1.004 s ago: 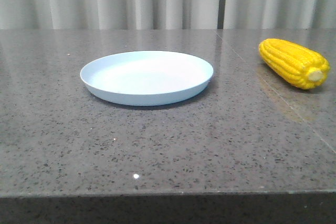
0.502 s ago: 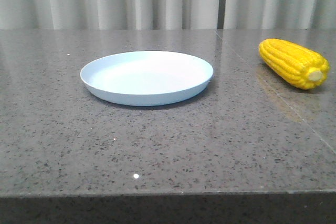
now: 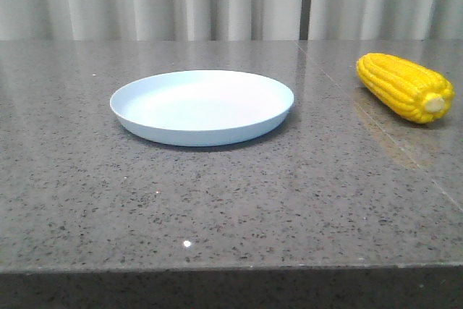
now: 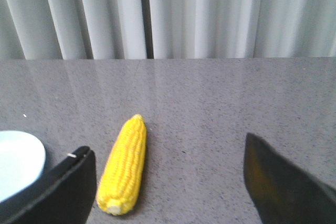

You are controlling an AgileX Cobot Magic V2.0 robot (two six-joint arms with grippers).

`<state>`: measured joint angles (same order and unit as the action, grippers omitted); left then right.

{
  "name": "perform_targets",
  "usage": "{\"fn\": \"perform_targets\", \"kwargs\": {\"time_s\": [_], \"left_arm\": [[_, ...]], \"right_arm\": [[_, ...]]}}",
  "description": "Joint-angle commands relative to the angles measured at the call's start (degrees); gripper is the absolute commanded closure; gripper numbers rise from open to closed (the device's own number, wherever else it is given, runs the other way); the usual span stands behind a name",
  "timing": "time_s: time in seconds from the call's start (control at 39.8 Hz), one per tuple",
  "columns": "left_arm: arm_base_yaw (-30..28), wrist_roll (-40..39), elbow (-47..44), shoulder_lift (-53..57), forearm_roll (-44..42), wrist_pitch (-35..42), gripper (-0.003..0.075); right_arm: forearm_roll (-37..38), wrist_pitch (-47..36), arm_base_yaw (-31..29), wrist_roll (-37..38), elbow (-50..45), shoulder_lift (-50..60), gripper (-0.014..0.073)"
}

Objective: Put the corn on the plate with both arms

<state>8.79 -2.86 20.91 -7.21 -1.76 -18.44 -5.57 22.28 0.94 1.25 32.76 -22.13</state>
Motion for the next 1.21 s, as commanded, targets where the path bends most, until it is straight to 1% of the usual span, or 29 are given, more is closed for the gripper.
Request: {"fn": "perform_targets", "kwargs": {"time_s": [0.0, 0.13, 0.25, 0.33, 0.4, 0.48, 0.63, 0.78, 0.98, 1.05, 1.1, 1.18], "left_arm": [[-0.10, 0.06, 1.51, -0.63, 0.00, 4.73, 0.0741], [-0.10, 0.06, 1.51, -0.63, 0.00, 4.73, 0.0741], [-0.10, 0.06, 1.51, -0.63, 0.00, 4.73, 0.0741], [-0.10, 0.06, 1.51, -0.63, 0.00, 4.73, 0.0741], [-0.10, 0.06, 1.51, -0.63, 0.00, 4.73, 0.0741], [-0.10, 0.06, 1.51, -0.63, 0.00, 4.73, 0.0741], [-0.10, 0.06, 1.51, -0.63, 0.00, 4.73, 0.0741], [-0.10, 0.06, 1.51, -0.63, 0.00, 4.83, 0.0741], [-0.10, 0.06, 1.51, -0.63, 0.00, 4.83, 0.0741], [-0.10, 0.06, 1.51, -0.63, 0.00, 4.83, 0.0741], [-0.10, 0.06, 1.51, -0.63, 0.00, 4.83, 0.0741], [-0.10, 0.06, 1.51, -0.63, 0.00, 4.83, 0.0741]], "right_arm": [[-1.36, -4.15, -0.30, -0.40, 4.52, -4.69, -0.0006], [-1.36, 1.75, -0.30, -0.40, 11.35, -14.56, -0.0006], [-2.02, 12.08, 0.10, -0.40, 20.42, -25.85, -0.0006], [-3.50, 17.41, 1.27, -0.40, 24.98, -32.65, -0.0006], [-4.50, 20.63, 3.38, -0.40, 29.78, -39.64, -0.0006], [-4.77, 21.84, 5.55, -0.34, 33.35, -45.66, -0.0006], [-5.32, 23.16, 6.08, 1.24, 38.68, -55.58, -0.0006], [-8.15, 22.77, 6.08, 1.19, 41.21, -63.89, -0.0006], [-8.38, 24.14, 6.08, 1.19, 42.58, -70.86, -0.0003], [-8.38, 24.94, 6.08, 1.19, 42.58, -71.92, 0.0036], [-8.38, 25.42, 6.08, 1.19, 42.58, -72.25, 0.0087], [-8.44, 26.08, 6.08, 1.19, 42.58, -72.16, 0.0200]]}}
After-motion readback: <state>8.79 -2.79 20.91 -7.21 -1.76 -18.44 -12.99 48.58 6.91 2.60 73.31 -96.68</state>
